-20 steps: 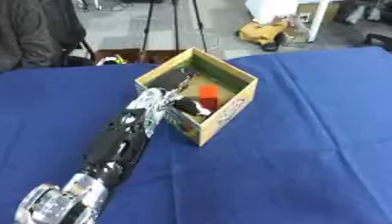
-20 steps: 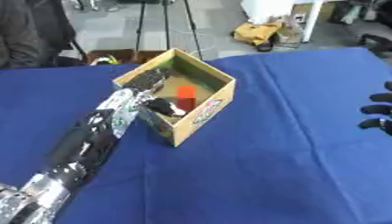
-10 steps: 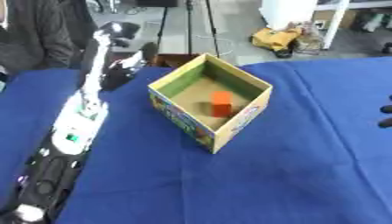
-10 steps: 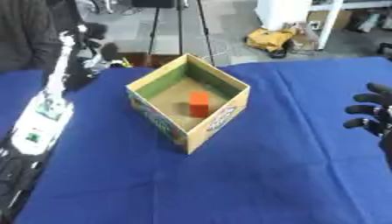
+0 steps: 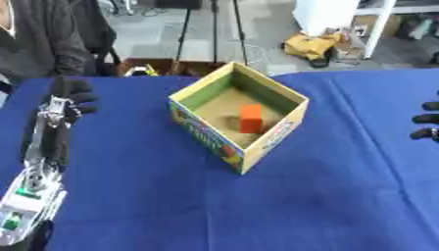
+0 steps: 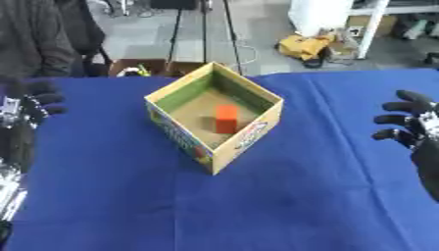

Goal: Pick up objects on the table and place them in the box.

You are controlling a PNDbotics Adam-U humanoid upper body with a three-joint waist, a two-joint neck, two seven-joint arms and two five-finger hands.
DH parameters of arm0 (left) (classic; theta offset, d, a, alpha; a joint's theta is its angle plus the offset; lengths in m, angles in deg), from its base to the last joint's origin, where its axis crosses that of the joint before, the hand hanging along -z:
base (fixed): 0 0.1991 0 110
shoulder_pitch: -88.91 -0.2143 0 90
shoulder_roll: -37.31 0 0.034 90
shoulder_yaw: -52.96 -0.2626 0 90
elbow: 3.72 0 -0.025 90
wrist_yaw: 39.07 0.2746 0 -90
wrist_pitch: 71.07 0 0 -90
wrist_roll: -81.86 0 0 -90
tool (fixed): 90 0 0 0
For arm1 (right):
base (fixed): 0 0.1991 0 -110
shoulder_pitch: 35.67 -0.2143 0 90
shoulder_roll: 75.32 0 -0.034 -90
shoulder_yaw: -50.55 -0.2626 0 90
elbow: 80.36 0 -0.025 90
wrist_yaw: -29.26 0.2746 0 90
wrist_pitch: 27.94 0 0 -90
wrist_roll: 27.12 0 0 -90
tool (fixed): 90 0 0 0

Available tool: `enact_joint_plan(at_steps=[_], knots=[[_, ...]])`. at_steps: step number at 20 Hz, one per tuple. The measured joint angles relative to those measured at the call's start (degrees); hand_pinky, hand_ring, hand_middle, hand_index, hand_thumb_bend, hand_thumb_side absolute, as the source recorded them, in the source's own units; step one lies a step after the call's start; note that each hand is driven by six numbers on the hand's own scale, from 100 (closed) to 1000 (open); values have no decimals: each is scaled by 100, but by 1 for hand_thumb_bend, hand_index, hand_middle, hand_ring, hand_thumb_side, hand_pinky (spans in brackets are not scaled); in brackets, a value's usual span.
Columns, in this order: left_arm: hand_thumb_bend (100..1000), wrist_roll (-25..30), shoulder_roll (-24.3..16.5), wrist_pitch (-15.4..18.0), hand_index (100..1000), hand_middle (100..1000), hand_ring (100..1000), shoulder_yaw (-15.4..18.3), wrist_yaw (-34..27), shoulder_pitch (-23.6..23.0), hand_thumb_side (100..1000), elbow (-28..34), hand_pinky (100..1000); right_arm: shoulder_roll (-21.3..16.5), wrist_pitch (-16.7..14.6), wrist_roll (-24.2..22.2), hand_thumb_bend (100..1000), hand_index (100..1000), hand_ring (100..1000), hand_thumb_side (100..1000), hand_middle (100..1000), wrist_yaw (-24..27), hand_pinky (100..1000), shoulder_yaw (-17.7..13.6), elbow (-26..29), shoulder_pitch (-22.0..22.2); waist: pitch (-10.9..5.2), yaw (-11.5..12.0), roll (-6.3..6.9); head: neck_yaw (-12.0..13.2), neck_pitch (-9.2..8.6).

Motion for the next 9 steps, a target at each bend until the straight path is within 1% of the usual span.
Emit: enact_joint_plan(at_steps=[9], knots=[[766, 59, 173, -40, 736, 642, 682, 83, -69, -145, 856, 11, 663, 0, -2, 2, 100, 830, 654, 571, 662, 0, 537, -1, 0, 1, 0, 17, -7, -17, 0]])
